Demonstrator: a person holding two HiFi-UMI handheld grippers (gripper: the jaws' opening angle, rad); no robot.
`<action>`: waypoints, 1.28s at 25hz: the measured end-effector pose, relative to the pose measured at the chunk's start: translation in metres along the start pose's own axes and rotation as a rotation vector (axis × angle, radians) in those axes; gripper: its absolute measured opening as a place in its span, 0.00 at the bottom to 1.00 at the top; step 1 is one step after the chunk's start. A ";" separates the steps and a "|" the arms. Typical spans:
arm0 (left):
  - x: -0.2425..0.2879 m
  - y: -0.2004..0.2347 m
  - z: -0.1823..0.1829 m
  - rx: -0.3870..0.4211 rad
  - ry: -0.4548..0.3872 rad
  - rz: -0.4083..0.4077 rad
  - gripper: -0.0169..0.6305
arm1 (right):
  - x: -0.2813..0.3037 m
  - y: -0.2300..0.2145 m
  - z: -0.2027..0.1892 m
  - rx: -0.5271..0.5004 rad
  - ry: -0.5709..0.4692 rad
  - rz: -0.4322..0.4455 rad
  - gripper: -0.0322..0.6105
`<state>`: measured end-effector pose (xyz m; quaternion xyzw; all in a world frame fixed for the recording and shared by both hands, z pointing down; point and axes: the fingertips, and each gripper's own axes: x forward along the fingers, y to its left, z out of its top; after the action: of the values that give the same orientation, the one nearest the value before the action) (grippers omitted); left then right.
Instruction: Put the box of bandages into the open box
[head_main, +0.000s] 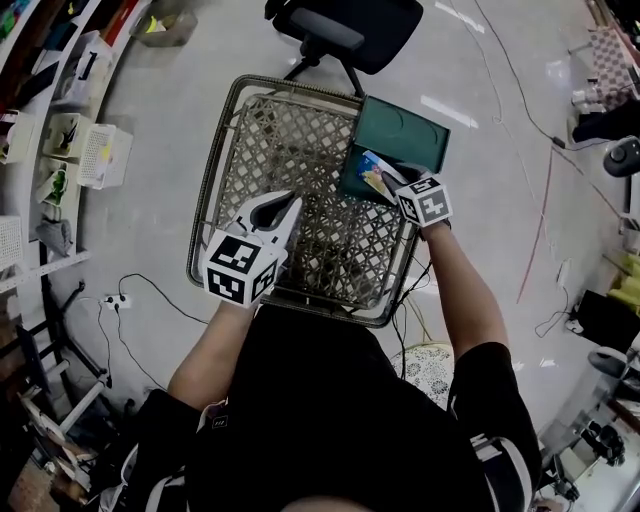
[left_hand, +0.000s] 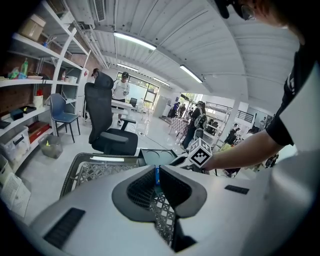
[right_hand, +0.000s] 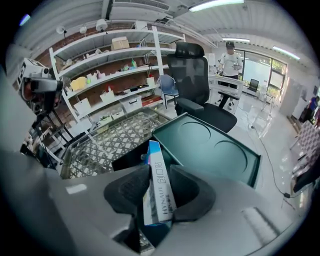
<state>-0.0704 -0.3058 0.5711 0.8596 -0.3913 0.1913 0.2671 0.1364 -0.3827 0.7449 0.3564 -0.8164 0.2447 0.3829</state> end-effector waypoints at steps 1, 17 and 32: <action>-0.002 0.000 -0.001 -0.002 0.000 0.003 0.07 | 0.000 -0.004 -0.003 -0.011 0.014 -0.018 0.26; -0.020 -0.005 -0.004 -0.013 -0.028 0.033 0.07 | -0.005 0.004 -0.010 -0.004 0.015 -0.052 0.26; -0.041 -0.044 0.047 0.083 -0.135 0.077 0.07 | -0.131 -0.004 -0.007 0.238 -0.340 -0.156 0.14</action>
<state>-0.0563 -0.2872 0.4988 0.8651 -0.4330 0.1593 0.1967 0.2024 -0.3284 0.6448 0.4973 -0.8045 0.2454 0.2126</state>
